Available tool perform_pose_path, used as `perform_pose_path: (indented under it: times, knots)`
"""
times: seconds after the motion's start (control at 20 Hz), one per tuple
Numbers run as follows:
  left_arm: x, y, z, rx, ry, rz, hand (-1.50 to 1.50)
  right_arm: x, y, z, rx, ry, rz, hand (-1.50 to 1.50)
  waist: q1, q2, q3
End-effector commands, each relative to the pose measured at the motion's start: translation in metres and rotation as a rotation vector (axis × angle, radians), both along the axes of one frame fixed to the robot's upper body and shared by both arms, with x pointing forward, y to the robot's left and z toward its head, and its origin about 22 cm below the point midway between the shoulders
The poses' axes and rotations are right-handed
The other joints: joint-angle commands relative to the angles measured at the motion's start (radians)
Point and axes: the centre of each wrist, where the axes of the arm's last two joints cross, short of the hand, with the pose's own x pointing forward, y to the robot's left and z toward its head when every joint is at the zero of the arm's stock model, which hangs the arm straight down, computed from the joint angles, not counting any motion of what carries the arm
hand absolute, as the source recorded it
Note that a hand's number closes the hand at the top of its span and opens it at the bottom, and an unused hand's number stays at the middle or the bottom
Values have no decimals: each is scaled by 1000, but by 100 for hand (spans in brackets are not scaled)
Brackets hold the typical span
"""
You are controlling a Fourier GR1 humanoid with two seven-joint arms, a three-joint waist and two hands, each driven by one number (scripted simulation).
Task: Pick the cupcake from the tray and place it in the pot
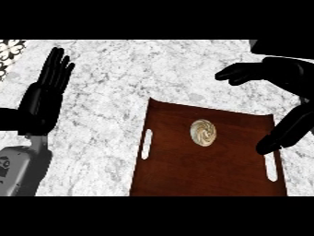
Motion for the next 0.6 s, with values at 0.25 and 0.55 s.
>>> perform_pose_path:
  times: [0.25,0.55]
  knots:
    - [8,3,4,21,-11,50,0,5,16,22,-353,-223,200,-150,-23,-5,-3]
    - [12,13,3,9,10,55,0,16,33,-16,-469,-328,256,-150,-40,-14,-7]
